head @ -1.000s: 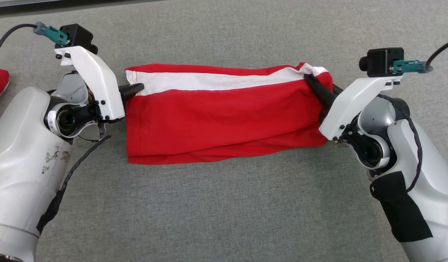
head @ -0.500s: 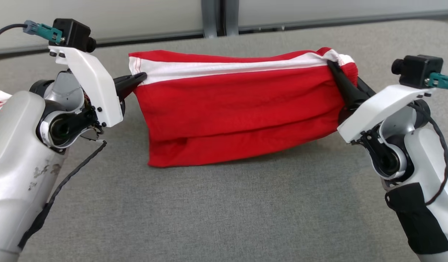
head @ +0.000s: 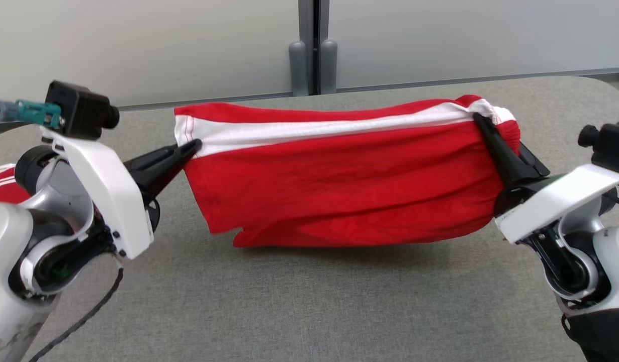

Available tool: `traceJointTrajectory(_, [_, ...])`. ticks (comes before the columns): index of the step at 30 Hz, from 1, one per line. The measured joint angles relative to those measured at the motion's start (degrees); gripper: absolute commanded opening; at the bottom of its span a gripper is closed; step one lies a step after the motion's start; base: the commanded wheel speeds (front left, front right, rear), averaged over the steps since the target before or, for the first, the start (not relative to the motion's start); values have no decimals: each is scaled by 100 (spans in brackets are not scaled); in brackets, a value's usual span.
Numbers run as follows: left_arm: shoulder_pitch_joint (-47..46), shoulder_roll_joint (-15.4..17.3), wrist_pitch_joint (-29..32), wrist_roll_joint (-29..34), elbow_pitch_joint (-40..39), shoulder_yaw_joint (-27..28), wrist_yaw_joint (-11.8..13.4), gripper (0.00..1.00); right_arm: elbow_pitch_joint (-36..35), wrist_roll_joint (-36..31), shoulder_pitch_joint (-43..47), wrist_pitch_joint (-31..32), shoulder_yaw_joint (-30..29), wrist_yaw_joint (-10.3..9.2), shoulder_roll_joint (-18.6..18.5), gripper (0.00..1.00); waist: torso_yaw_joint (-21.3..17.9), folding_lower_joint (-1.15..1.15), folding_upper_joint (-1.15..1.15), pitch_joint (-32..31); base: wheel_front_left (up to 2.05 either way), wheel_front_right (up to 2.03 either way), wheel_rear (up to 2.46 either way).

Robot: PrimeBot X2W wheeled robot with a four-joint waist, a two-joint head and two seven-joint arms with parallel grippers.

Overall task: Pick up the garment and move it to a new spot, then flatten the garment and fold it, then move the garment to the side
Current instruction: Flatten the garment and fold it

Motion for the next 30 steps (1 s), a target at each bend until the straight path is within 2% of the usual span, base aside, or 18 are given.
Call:
traceJointTrajectory(5, [81,138,-1,42,-516,124,252,0,-298,68,57,164,-163,0,14,0,36,0,0,197,0,0,0])
traceJointTrajectory(10, [-348,53,77,274,-310,42,261,0,-264,328,-436,366,-112,-1,134,0,49,0,0,516,0,0,0])
traceJointTrajectory(14, [-1164,-225,36,595,313,-36,107,0,132,442,-1427,391,29,0,144,0,42,0,0,957,0,0,0])
traceJointTrajectory(17, [-1967,-477,-64,945,991,-94,-40,0,598,542,-2297,402,129,-1,83,0,49,0,0,1343,0,0,0])
traceJointTrajectory(22, [-3438,-904,-193,1148,2270,-86,-339,0,1380,727,-3898,432,280,0,80,0,80,0,0,2018,0,0,0])
traceJointTrajectory(25, [-4408,-1115,-547,1417,2864,-69,-443,0,1867,895,-4830,282,207,0,151,0,114,0,0,2395,0,0,0])
traceJointTrajectory(30, [-5696,-1265,-1127,1935,3668,-177,-535,0,2444,1139,-6077,-130,191,0,297,0,179,0,0,2915,0,0,0])
